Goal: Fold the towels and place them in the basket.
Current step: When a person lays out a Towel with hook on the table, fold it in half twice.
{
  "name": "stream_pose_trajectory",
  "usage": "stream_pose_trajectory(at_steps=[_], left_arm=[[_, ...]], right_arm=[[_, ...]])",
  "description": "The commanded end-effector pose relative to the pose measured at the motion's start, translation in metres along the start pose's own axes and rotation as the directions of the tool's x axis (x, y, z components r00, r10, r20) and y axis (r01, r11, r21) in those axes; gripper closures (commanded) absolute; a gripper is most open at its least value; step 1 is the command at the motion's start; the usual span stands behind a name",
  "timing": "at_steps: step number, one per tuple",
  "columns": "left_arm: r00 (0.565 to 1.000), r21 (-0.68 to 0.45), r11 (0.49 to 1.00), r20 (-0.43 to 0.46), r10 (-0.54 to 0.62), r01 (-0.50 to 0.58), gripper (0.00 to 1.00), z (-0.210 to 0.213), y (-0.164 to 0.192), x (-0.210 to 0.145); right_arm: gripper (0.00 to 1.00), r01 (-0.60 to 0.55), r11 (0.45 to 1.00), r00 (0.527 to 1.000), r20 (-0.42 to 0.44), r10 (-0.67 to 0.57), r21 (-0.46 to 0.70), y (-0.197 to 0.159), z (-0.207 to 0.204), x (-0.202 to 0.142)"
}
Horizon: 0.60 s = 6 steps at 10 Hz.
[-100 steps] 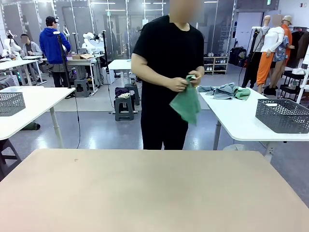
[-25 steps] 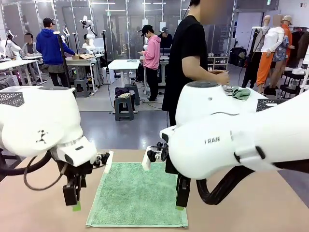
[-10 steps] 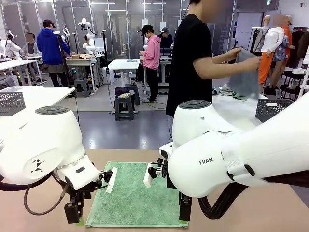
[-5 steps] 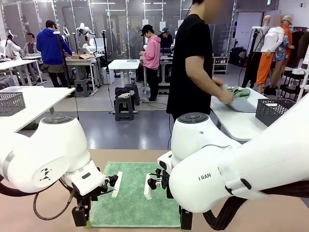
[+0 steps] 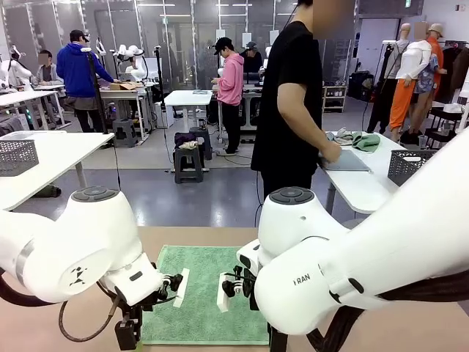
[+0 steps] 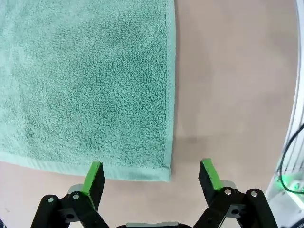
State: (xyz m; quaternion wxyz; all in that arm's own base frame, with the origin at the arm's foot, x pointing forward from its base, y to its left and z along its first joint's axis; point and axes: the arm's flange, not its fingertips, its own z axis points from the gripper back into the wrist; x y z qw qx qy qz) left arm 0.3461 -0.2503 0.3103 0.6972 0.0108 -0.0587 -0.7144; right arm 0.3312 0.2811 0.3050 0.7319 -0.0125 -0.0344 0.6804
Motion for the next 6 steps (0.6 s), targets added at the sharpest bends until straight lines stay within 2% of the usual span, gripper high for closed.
stream_pose_trajectory(at_steps=[1, 6], left_arm=[[0.999, 0.014, 0.999, 0.012, -0.035, 0.034, 0.00, -0.0126, -0.0311, -0.0268], [1.000, -0.022, 0.999, -0.004, -0.031, 0.030, 0.00, -0.0209, -0.0335, -0.0308]], right_arm=[[0.00, -0.007, 1.000, 1.000, 0.024, 0.007, 0.023, -0.0017, -0.0052, -0.0029], [0.00, -0.036, 0.998, 0.999, 0.020, 0.035, 0.046, -0.0043, -0.0126, -0.0073]])
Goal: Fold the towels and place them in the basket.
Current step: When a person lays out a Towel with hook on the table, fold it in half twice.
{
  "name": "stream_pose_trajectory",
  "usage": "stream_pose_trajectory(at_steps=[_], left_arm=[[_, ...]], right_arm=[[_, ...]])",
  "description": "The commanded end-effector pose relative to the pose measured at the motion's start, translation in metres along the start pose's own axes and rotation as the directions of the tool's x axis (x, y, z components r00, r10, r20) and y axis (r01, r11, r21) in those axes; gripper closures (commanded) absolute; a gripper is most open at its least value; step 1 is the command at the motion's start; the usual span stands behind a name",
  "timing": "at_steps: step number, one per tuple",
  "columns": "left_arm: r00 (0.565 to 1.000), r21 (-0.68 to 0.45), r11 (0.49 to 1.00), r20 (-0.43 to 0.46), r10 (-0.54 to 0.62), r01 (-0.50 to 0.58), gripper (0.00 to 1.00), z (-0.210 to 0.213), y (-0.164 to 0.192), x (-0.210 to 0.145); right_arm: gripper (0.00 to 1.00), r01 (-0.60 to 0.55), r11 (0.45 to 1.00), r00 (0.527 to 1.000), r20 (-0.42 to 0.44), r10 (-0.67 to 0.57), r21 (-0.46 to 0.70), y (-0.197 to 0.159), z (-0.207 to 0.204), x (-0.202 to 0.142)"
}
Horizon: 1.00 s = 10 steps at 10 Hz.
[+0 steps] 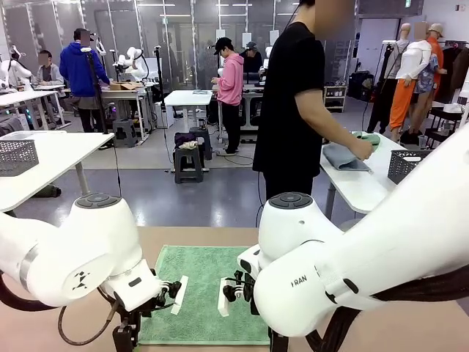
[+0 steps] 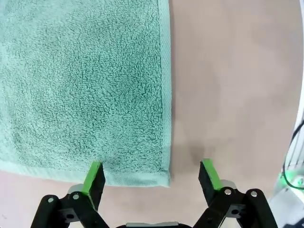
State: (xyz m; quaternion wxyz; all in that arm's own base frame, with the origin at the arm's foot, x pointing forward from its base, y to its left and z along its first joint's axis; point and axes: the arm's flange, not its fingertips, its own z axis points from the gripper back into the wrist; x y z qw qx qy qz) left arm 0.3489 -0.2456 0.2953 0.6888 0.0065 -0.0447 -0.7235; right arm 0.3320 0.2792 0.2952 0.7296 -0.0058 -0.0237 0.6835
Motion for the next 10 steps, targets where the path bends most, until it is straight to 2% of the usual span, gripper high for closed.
stream_pose_trajectory(at_steps=[1, 7, 8, 9, 10], left_arm=[[1.000, -0.001, 1.000, 0.007, -0.004, 0.004, 0.00, -0.0092, -0.0355, -0.0263], [1.000, -0.012, 1.000, 0.014, 0.002, -0.001, 0.00, -0.0160, -0.0378, -0.0290], [1.000, 0.016, 1.000, -0.002, -0.002, 0.002, 0.07, -0.0146, -0.0381, -0.0288], [1.000, 0.023, 1.000, -0.016, -0.003, 0.003, 0.20, -0.0125, -0.0377, -0.0290], [0.999, 0.040, 0.999, -0.034, -0.002, 0.003, 0.27, -0.0111, -0.0373, -0.0283]], right_arm=[[0.00, -0.024, 0.999, 1.000, 0.018, 0.024, 0.029, -0.0068, -0.0052, -0.0069], [0.00, -0.013, 1.000, 1.000, 0.015, 0.012, 0.027, -0.0115, -0.0098, -0.0101], [0.08, -0.019, 1.000, 1.000, 0.017, 0.018, 0.025, -0.0123, -0.0098, -0.0097], [0.20, -0.015, 1.000, 1.000, 0.016, 0.015, 0.027, -0.0119, -0.0092, -0.0095], [0.28, -0.014, 1.000, 1.000, 0.016, 0.014, 0.018, -0.0116, -0.0084, -0.0096]])
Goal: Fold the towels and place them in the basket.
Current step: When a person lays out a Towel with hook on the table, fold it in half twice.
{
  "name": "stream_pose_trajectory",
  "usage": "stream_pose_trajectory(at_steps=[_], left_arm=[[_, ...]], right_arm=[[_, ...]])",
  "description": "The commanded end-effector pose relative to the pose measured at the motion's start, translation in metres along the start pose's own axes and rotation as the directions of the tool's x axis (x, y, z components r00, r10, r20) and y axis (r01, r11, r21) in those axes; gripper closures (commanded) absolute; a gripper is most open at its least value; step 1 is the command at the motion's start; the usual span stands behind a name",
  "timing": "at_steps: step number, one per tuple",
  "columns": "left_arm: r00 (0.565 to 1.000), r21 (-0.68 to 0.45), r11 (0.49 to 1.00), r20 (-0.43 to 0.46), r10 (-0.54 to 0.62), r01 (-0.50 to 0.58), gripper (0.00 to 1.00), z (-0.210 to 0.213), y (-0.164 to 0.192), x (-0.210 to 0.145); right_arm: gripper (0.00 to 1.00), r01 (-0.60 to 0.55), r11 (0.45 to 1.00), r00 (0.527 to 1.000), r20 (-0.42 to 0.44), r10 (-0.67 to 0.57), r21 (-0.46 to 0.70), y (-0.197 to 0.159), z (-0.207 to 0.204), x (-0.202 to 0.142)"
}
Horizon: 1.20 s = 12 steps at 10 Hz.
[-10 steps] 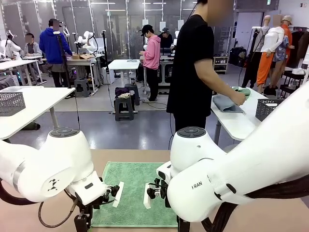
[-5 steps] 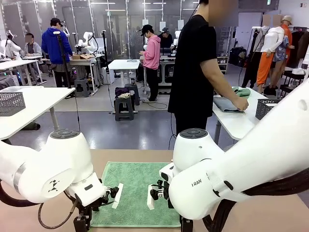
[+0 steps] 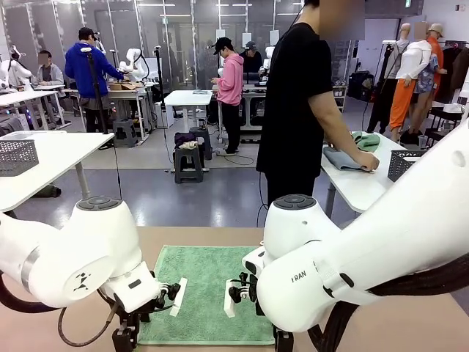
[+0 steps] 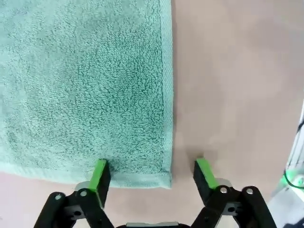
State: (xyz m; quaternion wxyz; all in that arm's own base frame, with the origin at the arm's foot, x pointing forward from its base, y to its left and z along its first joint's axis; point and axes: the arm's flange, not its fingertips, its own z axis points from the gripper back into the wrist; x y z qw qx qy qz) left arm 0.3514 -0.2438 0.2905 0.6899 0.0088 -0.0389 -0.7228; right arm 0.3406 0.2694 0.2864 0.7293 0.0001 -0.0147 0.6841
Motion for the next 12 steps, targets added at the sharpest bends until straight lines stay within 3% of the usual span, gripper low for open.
stream_pose_trajectory(at_steps=[1, 6, 7, 9, 12], left_arm=[[0.998, 0.052, 0.999, -0.054, -0.014, 0.017, 0.40, -0.007, -0.040, -0.025], [0.996, 0.037, 0.999, -0.081, -0.026, 0.029, 0.87, -0.010, -0.037, -0.024], [0.996, 0.032, 0.999, -0.080, -0.028, 0.030, 1.00, -0.009, -0.036, -0.024], [0.997, 0.019, 0.999, -0.064, -0.040, 0.041, 1.00, -0.006, -0.033, -0.021], [0.997, 0.013, 0.999, -0.060, -0.049, 0.050, 1.00, -0.002, -0.030, -0.021]], right_arm=[[0.40, -0.002, 0.999, 1.000, 0.025, 0.003, -0.042, -0.002, 0.003, 0.000], [0.88, -0.016, 0.999, 1.000, 0.008, 0.016, -0.048, -0.003, 0.006, 0.004], [1.00, -0.021, 0.999, 1.000, -0.002, 0.021, -0.039, -0.004, 0.008, 0.005], [0.97, -0.026, 0.999, 1.000, -0.009, 0.026, -0.035, -0.005, 0.012, 0.007], [1.00, -0.033, 0.998, 0.999, -0.015, 0.033, -0.048, -0.007, 0.018, 0.007]])
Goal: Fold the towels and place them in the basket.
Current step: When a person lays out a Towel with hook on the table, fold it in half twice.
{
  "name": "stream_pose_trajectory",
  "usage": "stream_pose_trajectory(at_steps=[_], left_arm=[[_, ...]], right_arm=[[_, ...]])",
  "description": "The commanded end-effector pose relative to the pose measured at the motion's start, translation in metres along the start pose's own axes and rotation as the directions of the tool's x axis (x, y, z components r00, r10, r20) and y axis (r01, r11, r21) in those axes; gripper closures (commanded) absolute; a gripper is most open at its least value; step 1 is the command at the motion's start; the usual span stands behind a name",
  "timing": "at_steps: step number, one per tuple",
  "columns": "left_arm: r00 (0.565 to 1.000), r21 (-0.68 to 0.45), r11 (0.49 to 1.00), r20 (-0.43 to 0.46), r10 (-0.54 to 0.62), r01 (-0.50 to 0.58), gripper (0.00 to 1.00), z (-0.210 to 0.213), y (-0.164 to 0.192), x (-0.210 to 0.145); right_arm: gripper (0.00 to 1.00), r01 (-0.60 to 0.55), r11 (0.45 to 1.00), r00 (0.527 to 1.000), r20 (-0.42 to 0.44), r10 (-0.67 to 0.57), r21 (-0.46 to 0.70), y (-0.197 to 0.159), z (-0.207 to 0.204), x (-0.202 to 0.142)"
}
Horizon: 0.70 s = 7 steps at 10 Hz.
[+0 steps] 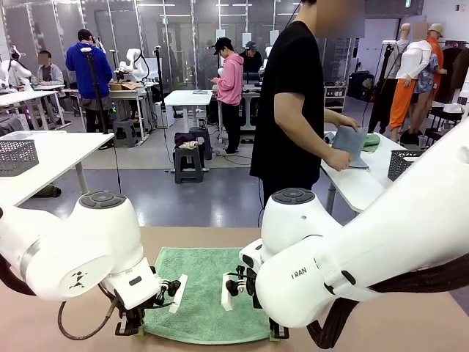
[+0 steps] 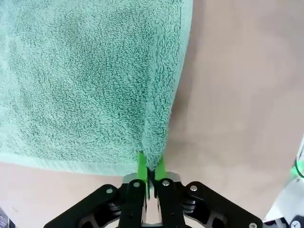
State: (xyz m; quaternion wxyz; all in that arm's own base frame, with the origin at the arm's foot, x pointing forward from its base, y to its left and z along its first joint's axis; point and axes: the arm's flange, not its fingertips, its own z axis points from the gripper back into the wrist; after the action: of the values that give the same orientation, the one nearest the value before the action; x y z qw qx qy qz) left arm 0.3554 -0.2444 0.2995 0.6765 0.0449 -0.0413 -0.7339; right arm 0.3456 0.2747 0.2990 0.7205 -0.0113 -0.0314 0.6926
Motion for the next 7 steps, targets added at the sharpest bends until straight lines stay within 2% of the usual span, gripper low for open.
stream_pose_trajectory(at_steps=[1, 3, 4, 7], left_arm=[[1.000, -0.040, 0.999, -0.007, -0.013, 0.013, 1.00, -0.010, -0.035, -0.020], [1.000, -0.013, 1.000, -0.012, 0.017, -0.018, 1.00, -0.008, -0.034, -0.020], [1.000, 0.000, 1.000, 0.000, 0.000, 0.000, 1.00, 0.000, 0.000, 0.000], [1.000, 0.000, 1.000, 0.000, 0.000, 0.000, 1.00, 0.000, 0.000, 0.000]], right_arm=[[1.00, -0.015, 1.000, 1.000, -0.028, 0.015, -0.014, -0.002, 0.007, 0.002], [1.00, 0.014, 0.999, 0.999, -0.050, -0.015, -0.029, -0.003, 0.011, 0.004], [1.00, -0.012, 1.000, 1.000, -0.006, 0.012, -0.006, -0.001, 0.003, 0.002], [1.00, -0.012, 1.000, 1.000, -0.006, 0.012, -0.006, -0.001, 0.003, 0.002]])
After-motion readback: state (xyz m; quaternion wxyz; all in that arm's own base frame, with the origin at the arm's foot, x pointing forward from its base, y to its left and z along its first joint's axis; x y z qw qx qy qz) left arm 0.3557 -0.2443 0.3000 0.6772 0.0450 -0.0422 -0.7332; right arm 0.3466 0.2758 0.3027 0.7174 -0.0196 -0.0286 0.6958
